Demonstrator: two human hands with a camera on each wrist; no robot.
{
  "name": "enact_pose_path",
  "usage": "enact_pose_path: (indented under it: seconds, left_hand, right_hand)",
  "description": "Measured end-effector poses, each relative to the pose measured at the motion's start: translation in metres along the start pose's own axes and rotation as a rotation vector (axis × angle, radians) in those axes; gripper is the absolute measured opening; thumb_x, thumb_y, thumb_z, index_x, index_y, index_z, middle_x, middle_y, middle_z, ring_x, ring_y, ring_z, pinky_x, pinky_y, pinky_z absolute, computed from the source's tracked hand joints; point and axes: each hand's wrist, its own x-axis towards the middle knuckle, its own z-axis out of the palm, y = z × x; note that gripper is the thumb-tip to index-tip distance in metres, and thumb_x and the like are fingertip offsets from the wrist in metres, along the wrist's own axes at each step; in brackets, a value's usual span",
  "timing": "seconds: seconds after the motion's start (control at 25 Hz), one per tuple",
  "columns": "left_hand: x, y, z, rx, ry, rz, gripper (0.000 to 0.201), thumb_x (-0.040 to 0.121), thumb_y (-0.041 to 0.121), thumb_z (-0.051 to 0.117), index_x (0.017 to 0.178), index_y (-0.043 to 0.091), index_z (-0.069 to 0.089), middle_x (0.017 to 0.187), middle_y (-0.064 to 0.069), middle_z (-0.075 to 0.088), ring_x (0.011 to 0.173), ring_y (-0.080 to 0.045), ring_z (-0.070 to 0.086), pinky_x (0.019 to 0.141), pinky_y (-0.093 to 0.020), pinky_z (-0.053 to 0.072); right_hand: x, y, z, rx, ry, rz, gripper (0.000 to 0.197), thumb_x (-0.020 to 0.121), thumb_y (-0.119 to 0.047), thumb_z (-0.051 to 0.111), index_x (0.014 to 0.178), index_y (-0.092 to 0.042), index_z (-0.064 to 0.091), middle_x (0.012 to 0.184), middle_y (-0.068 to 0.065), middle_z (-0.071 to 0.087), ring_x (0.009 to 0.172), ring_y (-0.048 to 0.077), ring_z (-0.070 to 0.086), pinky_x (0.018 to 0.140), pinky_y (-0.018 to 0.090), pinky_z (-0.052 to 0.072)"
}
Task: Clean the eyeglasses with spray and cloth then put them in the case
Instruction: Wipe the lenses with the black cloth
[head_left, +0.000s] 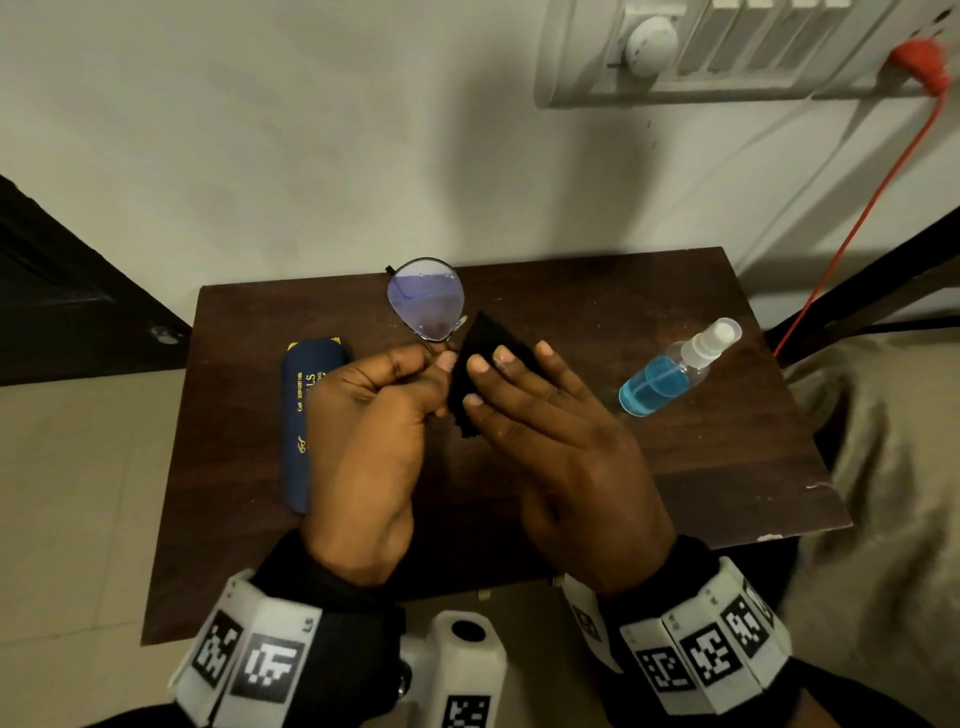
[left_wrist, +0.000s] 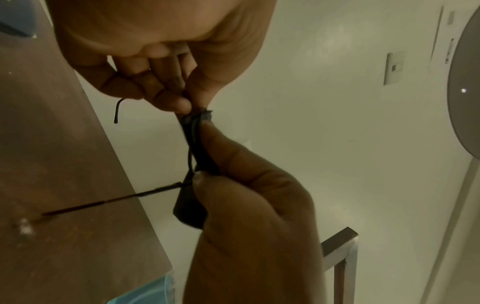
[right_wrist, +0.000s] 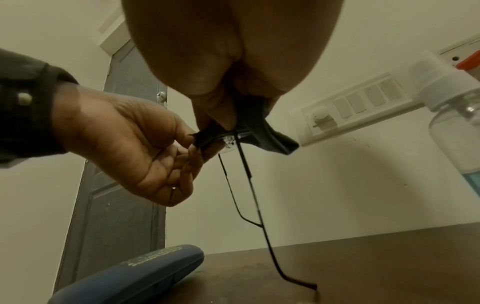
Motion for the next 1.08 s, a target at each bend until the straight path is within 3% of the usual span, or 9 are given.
enact_pose_path:
  seconds: [0.2, 0.36, 0.48, 0.56, 0.68, 0.84, 0.96, 1.08]
  left_hand:
    - [0.011, 0.005, -0.01, -0.008, 0.061, -0.015, 0.015, 0.079, 0.005, 0.07, 0.072, 0.016, 0.075, 0.068, 0.002, 0.071, 0.067, -0.013, 0.056, 0.062, -0.02, 0.046]
    - [-0.001, 0.004, 0.0, 0.04, 0.004, 0.022, 0.022, 0.081, 0.001, 0.067, 0.068, 0.016, 0.076, 0.069, -0.01, 0.063, 0.062, -0.012, 0.049, 0.066, -0.029, 0.042]
    - [0.001, 0.006, -0.002, 0.008, 0.011, 0.013, 0.021, 0.08, 0.003, 0.068, 0.068, 0.018, 0.077, 0.071, -0.005, 0.068, 0.066, -0.012, 0.055, 0.063, -0.023, 0.045]
    - [0.004, 0.006, -0.005, 0.009, 0.028, 0.005, 0.019, 0.08, 0.005, 0.07, 0.069, 0.02, 0.077, 0.066, -0.001, 0.068, 0.063, -0.011, 0.055, 0.065, -0.024, 0.046]
    - [0.001, 0.006, -0.001, 0.056, 0.012, 0.026, 0.018, 0.08, 0.004, 0.07, 0.07, 0.017, 0.076, 0.066, -0.008, 0.063, 0.058, -0.009, 0.051, 0.064, -0.026, 0.045]
    - [-0.005, 0.006, 0.003, 0.024, -0.05, 0.013, 0.019, 0.082, 0.001, 0.065, 0.07, 0.012, 0.075, 0.075, -0.018, 0.062, 0.069, -0.02, 0.052, 0.069, -0.033, 0.045]
    - [0.001, 0.008, -0.004, -0.018, -0.013, 0.016, 0.011, 0.08, 0.005, 0.068, 0.077, 0.012, 0.076, 0.076, -0.009, 0.069, 0.069, -0.017, 0.056, 0.068, -0.029, 0.047]
    - [0.01, 0.009, -0.01, -0.034, 0.042, 0.027, 0.016, 0.08, 0.003, 0.068, 0.071, 0.015, 0.076, 0.068, 0.001, 0.07, 0.064, -0.01, 0.056, 0.063, -0.023, 0.045]
  right_hand:
    - [-0.001, 0.008, -0.002, -0.059, 0.096, 0.108, 0.035, 0.081, -0.002, 0.044, 0.107, -0.001, 0.068, 0.122, 0.016, 0.062, 0.119, 0.028, 0.056, 0.108, 0.049, 0.033]
    - [0.001, 0.001, 0.0, -0.034, 0.075, 0.096, 0.041, 0.081, 0.001, 0.041, 0.116, 0.001, 0.063, 0.13, 0.018, 0.057, 0.127, 0.029, 0.048, 0.111, 0.048, 0.031]
    - [0.0, 0.0, -0.003, 0.013, 0.0, 0.021, 0.038, 0.082, -0.001, 0.044, 0.115, -0.001, 0.064, 0.129, 0.016, 0.057, 0.127, 0.028, 0.048, 0.111, 0.048, 0.031]
    - [0.0, 0.003, -0.003, -0.024, 0.021, 0.069, 0.037, 0.082, -0.002, 0.045, 0.112, -0.003, 0.065, 0.128, 0.014, 0.059, 0.126, 0.026, 0.05, 0.112, 0.046, 0.03]
    - [0.001, 0.003, -0.001, -0.068, 0.079, 0.163, 0.041, 0.081, -0.001, 0.042, 0.116, -0.002, 0.063, 0.129, 0.015, 0.058, 0.125, 0.027, 0.05, 0.112, 0.045, 0.029]
    - [0.003, -0.002, -0.003, 0.019, 0.03, 0.056, 0.041, 0.082, 0.0, 0.042, 0.119, -0.001, 0.061, 0.132, 0.016, 0.055, 0.129, 0.029, 0.047, 0.11, 0.05, 0.033]
    - [0.001, 0.001, -0.008, 0.055, 0.002, -0.033, 0.033, 0.084, -0.003, 0.048, 0.111, -0.002, 0.067, 0.127, 0.014, 0.059, 0.126, 0.027, 0.049, 0.11, 0.05, 0.033]
    - [-0.002, 0.008, -0.007, 0.01, 0.071, 0.024, 0.031, 0.081, -0.001, 0.05, 0.106, -0.002, 0.069, 0.123, 0.015, 0.062, 0.122, 0.027, 0.054, 0.107, 0.052, 0.035]
